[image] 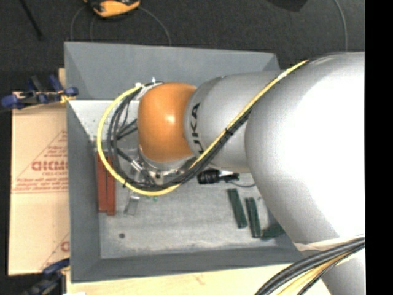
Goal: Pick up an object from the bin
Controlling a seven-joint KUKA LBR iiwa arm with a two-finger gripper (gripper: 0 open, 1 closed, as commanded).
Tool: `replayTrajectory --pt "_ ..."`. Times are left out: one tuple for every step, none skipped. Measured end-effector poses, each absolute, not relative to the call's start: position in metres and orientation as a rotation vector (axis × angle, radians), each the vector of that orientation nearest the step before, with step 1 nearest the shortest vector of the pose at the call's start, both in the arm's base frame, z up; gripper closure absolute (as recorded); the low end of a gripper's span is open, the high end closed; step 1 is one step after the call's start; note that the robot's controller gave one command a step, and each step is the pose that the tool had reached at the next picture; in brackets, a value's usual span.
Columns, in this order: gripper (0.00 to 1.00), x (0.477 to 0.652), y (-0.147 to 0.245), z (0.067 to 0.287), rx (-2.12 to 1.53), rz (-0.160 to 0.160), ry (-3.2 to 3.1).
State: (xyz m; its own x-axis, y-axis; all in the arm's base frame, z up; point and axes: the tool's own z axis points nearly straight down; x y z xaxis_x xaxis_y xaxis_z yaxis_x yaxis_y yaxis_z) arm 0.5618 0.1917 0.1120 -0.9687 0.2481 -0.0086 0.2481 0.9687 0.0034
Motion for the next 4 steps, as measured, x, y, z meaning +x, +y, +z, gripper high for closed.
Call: replayTrajectory --pt "0.0 0.584 0.205 0.123 0.041 0.002 3.14" --pt "0.0 0.63 0.209 0.099 0.233 0.01 3.119" --pt "0.0 0.638 0.228 0.077 0.161 0.0 3.132" --pt "0.0 0.632 0.234 0.08 -0.017 -0.001 3.137"
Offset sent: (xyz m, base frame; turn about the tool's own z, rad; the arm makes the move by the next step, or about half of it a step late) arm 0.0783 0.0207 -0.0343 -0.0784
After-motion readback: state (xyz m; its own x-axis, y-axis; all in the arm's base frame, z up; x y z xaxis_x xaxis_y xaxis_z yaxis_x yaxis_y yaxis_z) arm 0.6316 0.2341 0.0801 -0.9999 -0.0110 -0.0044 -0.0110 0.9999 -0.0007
